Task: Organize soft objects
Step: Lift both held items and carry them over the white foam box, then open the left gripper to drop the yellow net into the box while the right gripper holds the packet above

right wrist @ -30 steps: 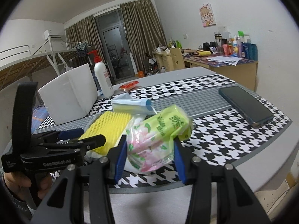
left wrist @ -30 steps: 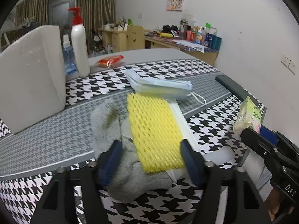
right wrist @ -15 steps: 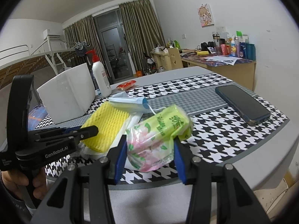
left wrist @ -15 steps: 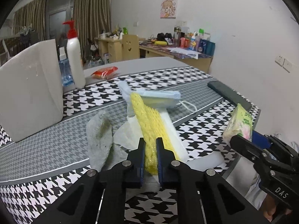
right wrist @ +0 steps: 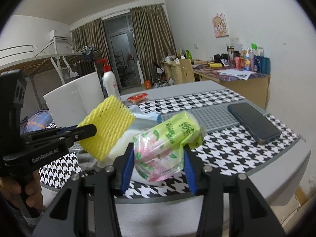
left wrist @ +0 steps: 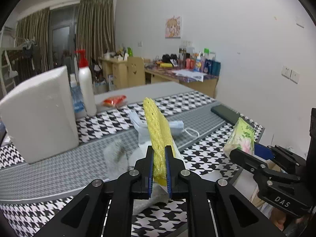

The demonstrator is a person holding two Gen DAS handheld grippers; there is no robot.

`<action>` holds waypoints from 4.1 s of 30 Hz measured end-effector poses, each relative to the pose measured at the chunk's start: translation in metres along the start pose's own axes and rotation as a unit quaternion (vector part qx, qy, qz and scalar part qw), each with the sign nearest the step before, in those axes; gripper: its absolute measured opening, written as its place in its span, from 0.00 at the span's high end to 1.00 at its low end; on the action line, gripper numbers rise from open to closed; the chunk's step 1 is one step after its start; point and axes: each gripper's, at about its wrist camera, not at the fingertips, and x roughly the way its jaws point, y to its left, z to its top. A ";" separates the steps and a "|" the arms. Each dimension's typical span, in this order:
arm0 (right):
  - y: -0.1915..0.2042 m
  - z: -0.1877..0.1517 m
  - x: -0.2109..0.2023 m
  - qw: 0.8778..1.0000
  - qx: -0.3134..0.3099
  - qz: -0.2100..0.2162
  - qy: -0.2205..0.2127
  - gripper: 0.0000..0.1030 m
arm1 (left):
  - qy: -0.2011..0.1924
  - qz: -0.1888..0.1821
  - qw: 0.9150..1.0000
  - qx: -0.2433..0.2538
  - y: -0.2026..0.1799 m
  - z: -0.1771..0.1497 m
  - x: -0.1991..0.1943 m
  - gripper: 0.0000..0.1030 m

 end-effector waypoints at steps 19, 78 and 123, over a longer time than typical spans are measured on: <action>0.046 0.026 -0.004 0.998 -0.056 0.001 -0.025 0.51 | -0.058 0.045 0.997 0.010 0.026 0.011 -0.048 0.89; 0.128 0.134 0.036 0.991 -0.103 0.039 -0.071 0.50 | -0.122 0.133 0.983 -0.019 0.112 0.109 -0.075 0.89; 0.193 0.181 0.103 0.984 -0.150 0.080 -0.047 0.51 | -0.052 0.212 0.974 -0.065 0.196 0.129 -0.011 0.77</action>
